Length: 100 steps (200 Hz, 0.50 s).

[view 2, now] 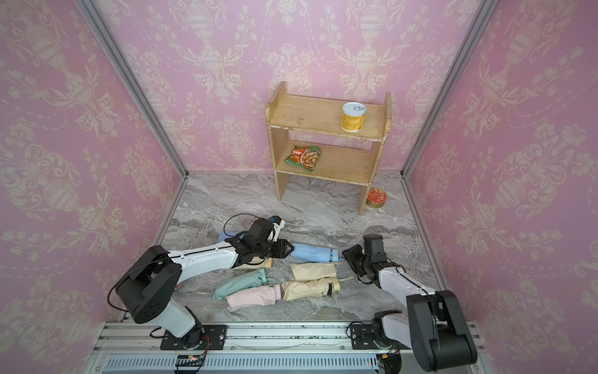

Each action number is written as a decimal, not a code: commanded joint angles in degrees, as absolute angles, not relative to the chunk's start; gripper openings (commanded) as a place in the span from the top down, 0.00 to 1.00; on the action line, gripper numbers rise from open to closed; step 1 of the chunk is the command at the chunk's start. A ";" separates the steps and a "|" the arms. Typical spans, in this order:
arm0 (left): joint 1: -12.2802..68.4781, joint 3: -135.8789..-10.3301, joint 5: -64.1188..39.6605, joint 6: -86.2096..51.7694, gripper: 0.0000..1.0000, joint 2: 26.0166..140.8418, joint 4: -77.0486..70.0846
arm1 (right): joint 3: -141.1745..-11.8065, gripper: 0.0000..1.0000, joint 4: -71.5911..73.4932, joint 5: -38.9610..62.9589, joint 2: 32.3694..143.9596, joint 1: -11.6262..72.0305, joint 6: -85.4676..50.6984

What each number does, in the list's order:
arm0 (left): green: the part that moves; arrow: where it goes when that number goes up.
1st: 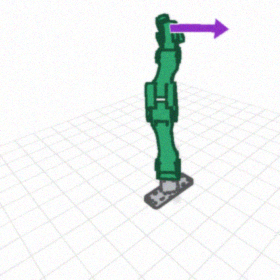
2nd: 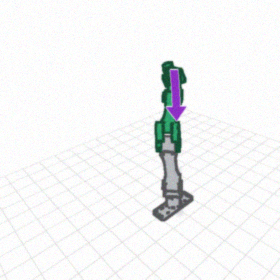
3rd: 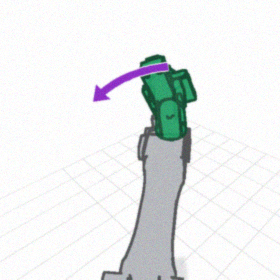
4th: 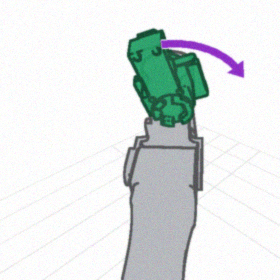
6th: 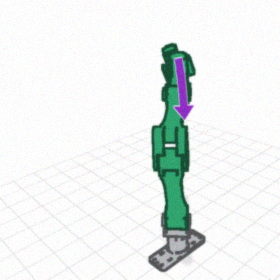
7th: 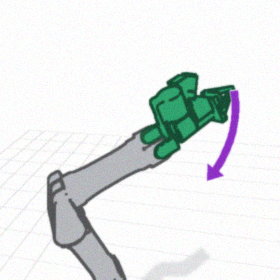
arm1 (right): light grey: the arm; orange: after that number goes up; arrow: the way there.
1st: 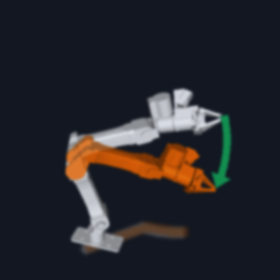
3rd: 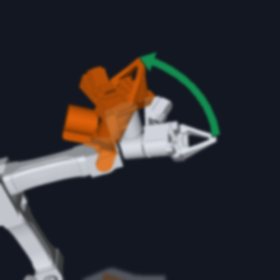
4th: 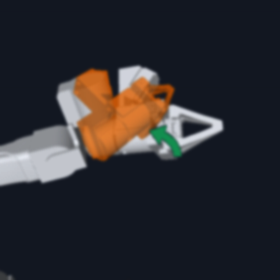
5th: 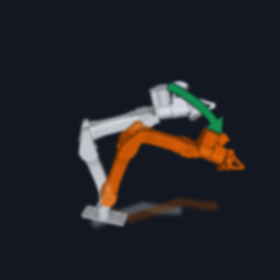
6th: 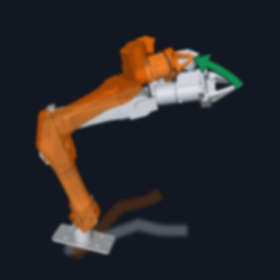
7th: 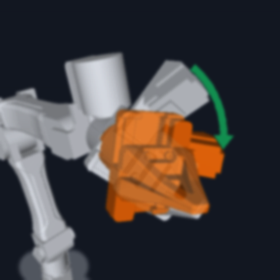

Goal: Take umbrellas out of sleeves
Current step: Take out the umbrella from the umbrella sleeve.

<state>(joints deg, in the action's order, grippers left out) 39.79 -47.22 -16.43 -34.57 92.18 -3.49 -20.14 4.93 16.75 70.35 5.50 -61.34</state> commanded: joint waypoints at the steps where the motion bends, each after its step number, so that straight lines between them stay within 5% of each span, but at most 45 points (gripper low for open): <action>1: 40.48 -48.43 -17.67 -35.64 0.59 93.08 -3.42 | -21.56 0.59 6.66 16.43 72.69 6.54 -62.87; 100: 40.70 -49.41 -17.11 -37.01 0.93 96.43 -8.04 | -25.73 0.95 9.82 16.59 79.94 7.47 -64.73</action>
